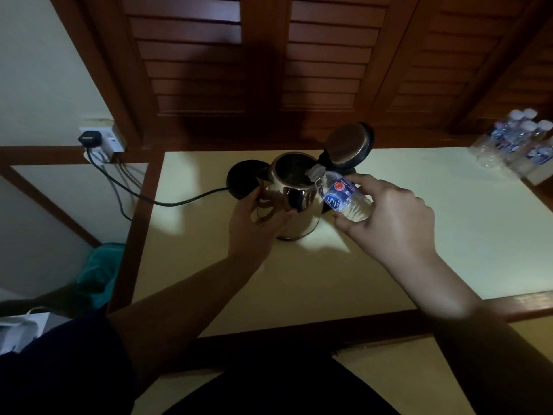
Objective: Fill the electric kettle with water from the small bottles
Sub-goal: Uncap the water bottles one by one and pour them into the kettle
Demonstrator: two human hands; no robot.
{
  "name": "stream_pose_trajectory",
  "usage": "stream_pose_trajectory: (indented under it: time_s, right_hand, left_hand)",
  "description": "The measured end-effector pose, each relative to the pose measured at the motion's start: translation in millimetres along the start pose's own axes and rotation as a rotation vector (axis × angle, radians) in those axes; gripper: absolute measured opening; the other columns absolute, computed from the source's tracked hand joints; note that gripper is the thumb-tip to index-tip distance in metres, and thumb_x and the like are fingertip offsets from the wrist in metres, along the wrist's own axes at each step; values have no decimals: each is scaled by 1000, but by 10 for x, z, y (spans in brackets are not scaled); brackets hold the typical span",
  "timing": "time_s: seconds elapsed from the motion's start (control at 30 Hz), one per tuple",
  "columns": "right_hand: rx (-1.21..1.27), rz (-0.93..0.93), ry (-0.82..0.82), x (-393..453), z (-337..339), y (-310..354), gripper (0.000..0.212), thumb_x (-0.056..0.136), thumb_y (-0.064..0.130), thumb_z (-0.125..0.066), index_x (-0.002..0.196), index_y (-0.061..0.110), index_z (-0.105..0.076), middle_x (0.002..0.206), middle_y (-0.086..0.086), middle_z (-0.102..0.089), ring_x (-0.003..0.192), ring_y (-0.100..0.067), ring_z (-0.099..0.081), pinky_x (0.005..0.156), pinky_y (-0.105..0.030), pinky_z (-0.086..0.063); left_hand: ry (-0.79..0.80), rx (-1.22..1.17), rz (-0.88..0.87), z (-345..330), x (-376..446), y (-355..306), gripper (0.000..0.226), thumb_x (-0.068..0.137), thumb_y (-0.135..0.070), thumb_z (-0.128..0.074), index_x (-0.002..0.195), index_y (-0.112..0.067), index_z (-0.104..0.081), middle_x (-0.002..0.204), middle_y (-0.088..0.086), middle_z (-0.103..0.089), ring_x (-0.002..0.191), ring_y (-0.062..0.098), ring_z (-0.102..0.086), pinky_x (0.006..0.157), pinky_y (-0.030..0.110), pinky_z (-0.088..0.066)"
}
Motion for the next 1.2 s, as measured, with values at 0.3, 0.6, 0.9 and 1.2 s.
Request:
stream_pose_trajectory:
  time_s: [0.3,0.6,0.9,1.2]
  right_hand:
    - [-78,62,41,111,125,34,61,73,47,-82,131,43,-65,108,2,-73,93,-34,-70,66,-30,-35]
    - [-155,204,32,249,249,134,61,72,49,-80,131,41,-67,103,0,-72,91,-33,-69,70,-34,-45]
    - [-237,224,136,375,372,272,51,74,52,-76,123,42,-68,106,0,-68,97,-31,-67,71,-33,-37]
    - [-341,224,194,555,513,472,51,66,46,-83,116,38,-73,98,-1,-61,86,-32,-69,69,-31,-36]
  left_hand:
    - [-2,14,8,25,6,9,57,77,-28,-91,127,-19,-66,122,-3,-68,117,7,-61,77,2,-49]
    - [46,-18,-17,50,6,-61,38,78,-21,-90,110,-26,-71,112,-6,-70,110,1,-63,77,5,-51]
    - [48,-1,-29,62,3,-78,38,79,-20,-90,112,-24,-72,113,-11,-70,110,-2,-63,78,4,-50]
    - [50,17,-11,65,33,-8,51,79,-29,-90,125,-24,-68,119,-12,-69,114,-2,-61,81,6,-52]
Point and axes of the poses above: each hand's wrist, its own x-axis towards the middle knuckle, its own z-axis out of the back of the hand, y = z × x, the point moved 2 cm from there along x, towards the middle knuckle
